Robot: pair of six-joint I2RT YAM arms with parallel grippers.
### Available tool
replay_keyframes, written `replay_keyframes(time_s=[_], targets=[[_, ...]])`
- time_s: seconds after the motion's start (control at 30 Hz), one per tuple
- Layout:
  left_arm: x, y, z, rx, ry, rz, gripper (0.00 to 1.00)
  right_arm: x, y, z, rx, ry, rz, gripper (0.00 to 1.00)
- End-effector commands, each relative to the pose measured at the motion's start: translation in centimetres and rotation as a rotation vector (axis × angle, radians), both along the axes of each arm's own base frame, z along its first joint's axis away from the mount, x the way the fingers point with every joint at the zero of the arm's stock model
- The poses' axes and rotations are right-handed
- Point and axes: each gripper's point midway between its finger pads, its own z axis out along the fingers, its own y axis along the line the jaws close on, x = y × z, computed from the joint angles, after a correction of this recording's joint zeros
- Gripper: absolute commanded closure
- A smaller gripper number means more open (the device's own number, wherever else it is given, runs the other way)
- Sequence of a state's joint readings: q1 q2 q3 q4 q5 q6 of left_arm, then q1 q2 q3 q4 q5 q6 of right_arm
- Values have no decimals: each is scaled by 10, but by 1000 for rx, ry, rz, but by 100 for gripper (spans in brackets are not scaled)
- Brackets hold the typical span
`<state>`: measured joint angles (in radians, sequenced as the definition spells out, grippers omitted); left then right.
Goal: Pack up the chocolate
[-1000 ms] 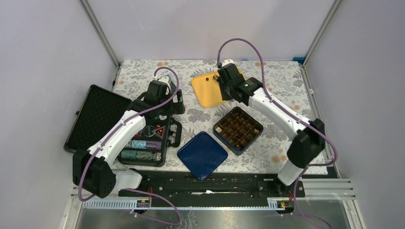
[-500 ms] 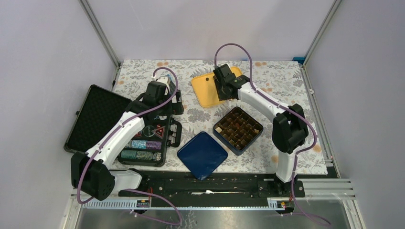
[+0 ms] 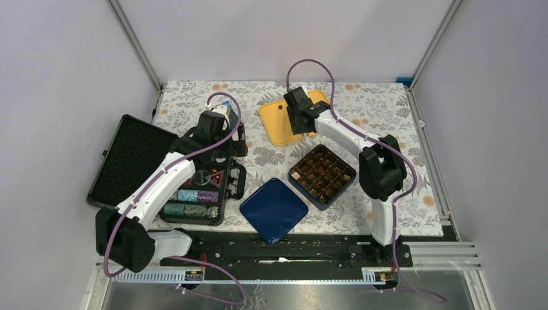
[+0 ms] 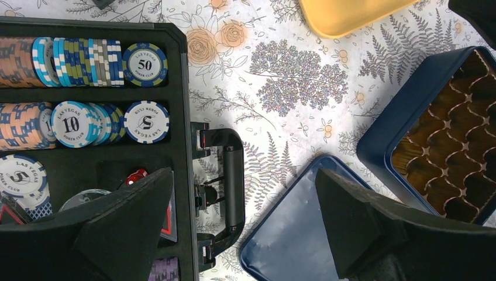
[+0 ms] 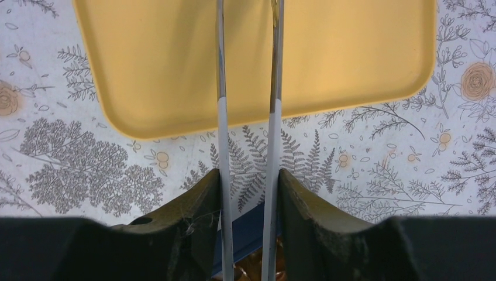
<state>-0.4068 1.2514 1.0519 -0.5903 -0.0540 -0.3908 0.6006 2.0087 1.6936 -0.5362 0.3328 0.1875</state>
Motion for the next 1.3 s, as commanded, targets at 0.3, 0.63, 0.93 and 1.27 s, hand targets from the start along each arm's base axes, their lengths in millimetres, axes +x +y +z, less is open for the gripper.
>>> replay_keyframes(time_s=[0.3, 0.63, 0.93, 1.27], targets=[[1, 4, 13, 2, -55, 5, 1, 37, 0, 14, 1, -96, -64, 55], [-3, 8, 17, 1, -63, 17, 1, 41, -7, 14, -2, -100, -83, 61], [-3, 5, 15, -13, -50, 15, 1, 21, -22, 17, -24, -95, -76, 80], [-2, 2, 17, -22, -52, 11, 1, -24, -24, 47, 84, -62, -24, 84]])
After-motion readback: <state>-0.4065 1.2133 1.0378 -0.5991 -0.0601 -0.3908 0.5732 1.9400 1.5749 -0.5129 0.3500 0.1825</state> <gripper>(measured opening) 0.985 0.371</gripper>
